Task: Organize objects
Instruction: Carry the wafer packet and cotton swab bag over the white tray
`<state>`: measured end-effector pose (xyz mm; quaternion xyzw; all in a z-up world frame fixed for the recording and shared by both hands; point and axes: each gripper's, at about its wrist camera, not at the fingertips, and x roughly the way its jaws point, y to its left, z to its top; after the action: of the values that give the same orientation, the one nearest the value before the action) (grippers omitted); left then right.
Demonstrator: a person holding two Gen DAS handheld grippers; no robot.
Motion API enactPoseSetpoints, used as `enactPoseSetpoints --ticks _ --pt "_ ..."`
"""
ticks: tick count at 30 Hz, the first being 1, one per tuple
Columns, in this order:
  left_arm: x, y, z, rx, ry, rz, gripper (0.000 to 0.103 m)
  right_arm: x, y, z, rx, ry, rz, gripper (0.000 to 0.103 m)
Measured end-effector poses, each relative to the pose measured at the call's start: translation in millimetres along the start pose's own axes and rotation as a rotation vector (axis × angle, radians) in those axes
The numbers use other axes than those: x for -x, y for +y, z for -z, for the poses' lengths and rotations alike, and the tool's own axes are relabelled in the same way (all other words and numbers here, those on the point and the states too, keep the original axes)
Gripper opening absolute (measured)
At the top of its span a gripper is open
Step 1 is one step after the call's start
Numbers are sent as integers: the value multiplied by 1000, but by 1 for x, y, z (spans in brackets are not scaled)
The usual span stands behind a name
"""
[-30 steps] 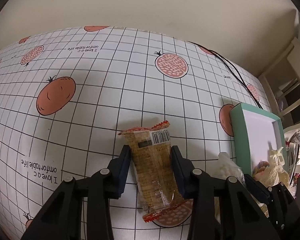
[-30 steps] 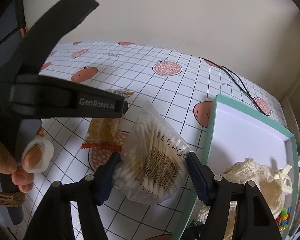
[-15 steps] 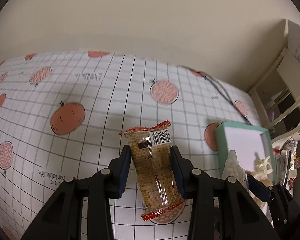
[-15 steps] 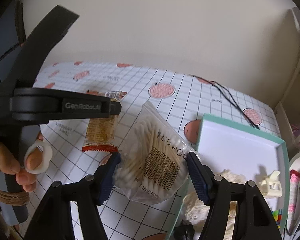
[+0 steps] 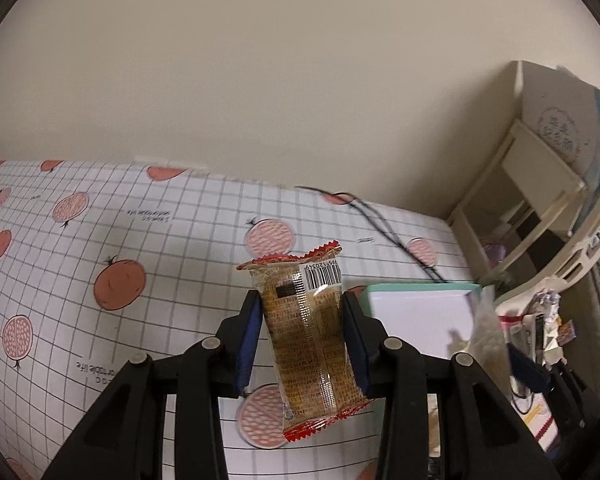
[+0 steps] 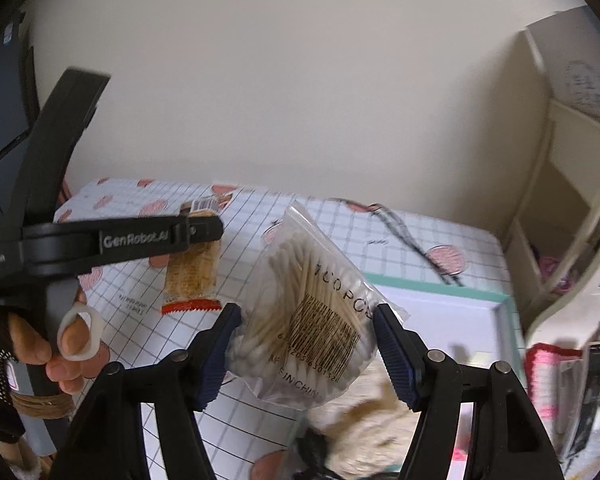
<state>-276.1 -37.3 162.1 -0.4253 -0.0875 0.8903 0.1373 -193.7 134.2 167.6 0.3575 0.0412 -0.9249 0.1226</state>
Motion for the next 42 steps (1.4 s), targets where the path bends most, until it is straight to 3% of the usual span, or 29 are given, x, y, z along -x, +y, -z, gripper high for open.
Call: enactPoseSetpoints --ticks 8,17,32,42 --pt "17 -45 2 -50 -32 64 41 37 -44 2 -64 -28 80 70" --pt "17 -99 12 -141 -16 134 41 51 -75 24 -96 14 147 70" --pt "-21 -136 38 -182 99 174 41 18 -115 54 -129 121 194 70" --pt "-61 -135 56 -169 172 136 41 -16 -124 75 -128 183 204 70"
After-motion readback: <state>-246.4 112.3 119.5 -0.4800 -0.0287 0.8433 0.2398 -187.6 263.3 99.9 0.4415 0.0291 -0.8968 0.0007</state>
